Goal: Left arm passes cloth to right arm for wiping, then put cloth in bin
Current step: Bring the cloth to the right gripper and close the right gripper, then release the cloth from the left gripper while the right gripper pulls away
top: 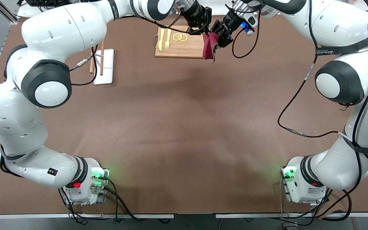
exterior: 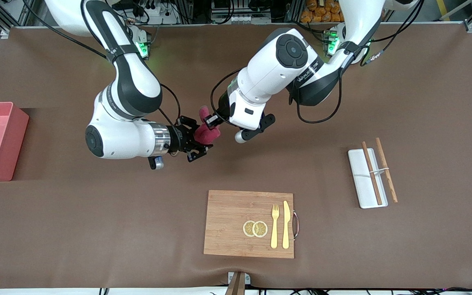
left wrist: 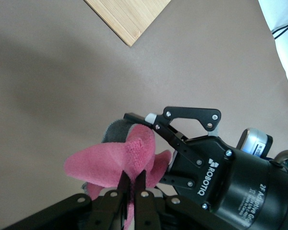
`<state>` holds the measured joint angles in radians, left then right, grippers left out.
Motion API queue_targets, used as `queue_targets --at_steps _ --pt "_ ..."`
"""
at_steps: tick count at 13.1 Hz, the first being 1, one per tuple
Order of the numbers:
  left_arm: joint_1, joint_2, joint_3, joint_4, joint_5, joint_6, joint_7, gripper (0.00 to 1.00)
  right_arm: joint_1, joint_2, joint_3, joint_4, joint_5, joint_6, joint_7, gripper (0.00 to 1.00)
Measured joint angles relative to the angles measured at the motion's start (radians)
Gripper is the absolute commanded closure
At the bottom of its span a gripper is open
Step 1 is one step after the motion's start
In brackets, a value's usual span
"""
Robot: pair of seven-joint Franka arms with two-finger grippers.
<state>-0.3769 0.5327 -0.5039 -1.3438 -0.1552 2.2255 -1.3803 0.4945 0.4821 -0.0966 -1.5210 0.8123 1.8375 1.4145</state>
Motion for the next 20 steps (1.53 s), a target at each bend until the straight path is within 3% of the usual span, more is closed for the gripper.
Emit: queue_targets --at_steps 4,7,9,12,13,17,20 --pt "0.005 -0.007 0.003 0.009 0.000 0.001 -0.034 0.00 -0.010 0.000 -0.012 0.008 -0.001 0.000 -0.081 1.00" --pt "0.068 -0.059 0.011 0.018 0.016 -0.041 -0.032 0.00 -0.074 0.004 -0.021 0.003 -0.033 -0.014 -0.344 1.00" --pt "0.131 -0.100 0.013 0.019 0.018 -0.109 -0.009 0.00 -0.125 0.024 -0.022 0.003 -0.108 -0.018 -0.533 1.00" --pt "0.217 -0.144 0.016 0.019 0.057 -0.237 0.080 0.00 -0.137 0.064 -0.021 0.001 -0.333 0.064 -0.688 1.00" --pt "0.243 -0.159 0.016 0.019 0.101 -0.293 0.123 0.00 -0.142 0.082 -0.023 0.000 -0.370 0.083 -0.721 1.00" --pt "0.328 -0.211 0.016 0.018 0.219 -0.542 0.345 0.00 -0.258 0.176 -0.031 -0.007 -0.402 0.166 -1.027 1.00" --pt "0.425 -0.247 0.018 0.012 0.228 -0.613 0.531 0.00 -0.370 0.238 -0.033 -0.008 -0.459 0.245 -1.289 1.00"
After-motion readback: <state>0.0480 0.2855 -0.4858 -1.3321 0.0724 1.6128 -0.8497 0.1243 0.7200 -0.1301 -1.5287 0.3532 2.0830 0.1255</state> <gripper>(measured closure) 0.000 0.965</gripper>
